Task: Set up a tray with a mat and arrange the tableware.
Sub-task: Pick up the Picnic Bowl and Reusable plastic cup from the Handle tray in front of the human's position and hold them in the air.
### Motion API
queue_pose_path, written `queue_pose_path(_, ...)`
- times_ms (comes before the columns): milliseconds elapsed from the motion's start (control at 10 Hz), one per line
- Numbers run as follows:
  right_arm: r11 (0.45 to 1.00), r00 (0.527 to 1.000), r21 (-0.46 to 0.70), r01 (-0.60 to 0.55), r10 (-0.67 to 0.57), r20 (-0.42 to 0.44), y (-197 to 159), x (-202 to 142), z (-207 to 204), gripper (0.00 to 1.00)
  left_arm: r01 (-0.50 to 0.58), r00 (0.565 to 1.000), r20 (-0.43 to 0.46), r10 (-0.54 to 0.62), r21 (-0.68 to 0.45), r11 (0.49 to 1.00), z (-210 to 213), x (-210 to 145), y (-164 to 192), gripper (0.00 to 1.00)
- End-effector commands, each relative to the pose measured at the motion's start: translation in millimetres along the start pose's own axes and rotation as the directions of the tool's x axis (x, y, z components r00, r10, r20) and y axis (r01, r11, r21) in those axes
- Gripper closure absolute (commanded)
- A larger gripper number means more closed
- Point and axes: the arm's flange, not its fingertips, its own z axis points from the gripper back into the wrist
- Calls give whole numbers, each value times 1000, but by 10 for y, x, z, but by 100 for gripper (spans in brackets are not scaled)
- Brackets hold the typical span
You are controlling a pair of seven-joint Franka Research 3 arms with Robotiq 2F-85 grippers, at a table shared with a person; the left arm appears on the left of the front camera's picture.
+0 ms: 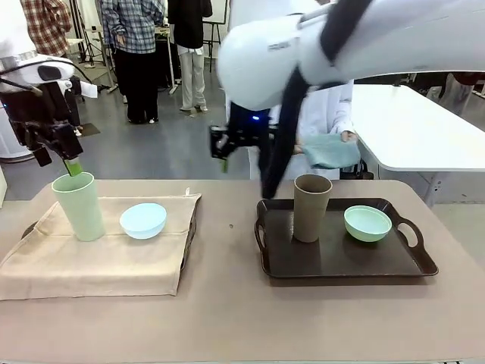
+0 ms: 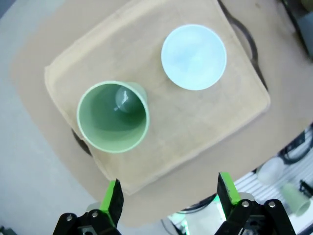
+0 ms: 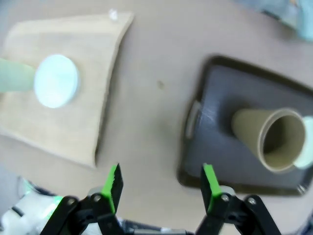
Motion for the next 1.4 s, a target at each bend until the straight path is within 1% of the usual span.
queue_pose_path(0, 998, 998, -14, 66, -66, -17, -506, -540, 167, 19, -65, 998, -13, 66, 89, 994, -37, -13, -322, 0)
queue_pose_path(100, 994, 994, -15, 106, -107, -16, -720, -710, 208, 19, -77, 997, -18, 79, 103, 992, -81, 2, -438, 0)
queue_pose_path(200, 990, 990, -6, 142, -142, -3, -852, -799, 240, 19, -77, 996, -40, 81, 98, 992, -126, 21, -499, 0)
queue_pose_path(300, 975, 976, -55, 215, -214, 30, -833, -783, 241, 19, -54, 998, -11, 54, 54, 997, -27, 26, -329, 0)
queue_pose_path(400, 991, 991, -41, 130, -130, -12, -728, -633, 221, 19, -54, 998, -11, 54, 54, 997, -27, 26, -329, 0)
queue_pose_path(500, 991, 991, -41, 130, -130, -12, -728, -633, 221, 19, -54, 998, -11, 54, 54, 997, -27, 26, -329, 0)
queue_pose_path(600, 984, 986, -56, 167, -167, 15, -870, -762, 303, 19, -60, 998, -19, 61, 60, 996, -61, 38, -421, 0)
queue_pose_path(700, 987, 987, 21, 158, -157, -10, -1074, -710, 267, 19, -6, 1000, 17, 7, -68, 998, 25, -63, -312, 0)
queue_pose_path(800, 977, 983, 105, 185, -186, -1, -1476, -791, 292, 19, 26, 997, 82, -11, -184, 983, 177, -211, -150, 0)
queue_pose_path(900, 956, 976, 198, 215, -219, -4, -1919, -989, 329, 19, 68, 985, 172, -16, -302, 951, 383, -405, 9, 0)
queue_pose_path(1000, 938, 973, 269, 218, -229, 11, -2273, -1227, 373, 19, 91, 978, 209, -10, -378, 921, 489, -553, 172, 0)
queue_pose_path(1100, 913, 965, 332, 235, -260, 32, -2591, -1482, 412, 19, 76, 979, 204, 20, -449, 891, 533, -682, 359, 0)
queue_pose_path(1200, 874, 949, 409, 261, -311, 59, -2901, -1719, 426, 19, 55, 978, 201, 58, -514, 856, 529, -792, 605, 0)
queue_pose_path(1300, 809, 928, 528, 259, -361, 98, -3215, -2002, 416, 19, 31, 974, 199, 109, -594, 804, 513, -974, 868, 0)
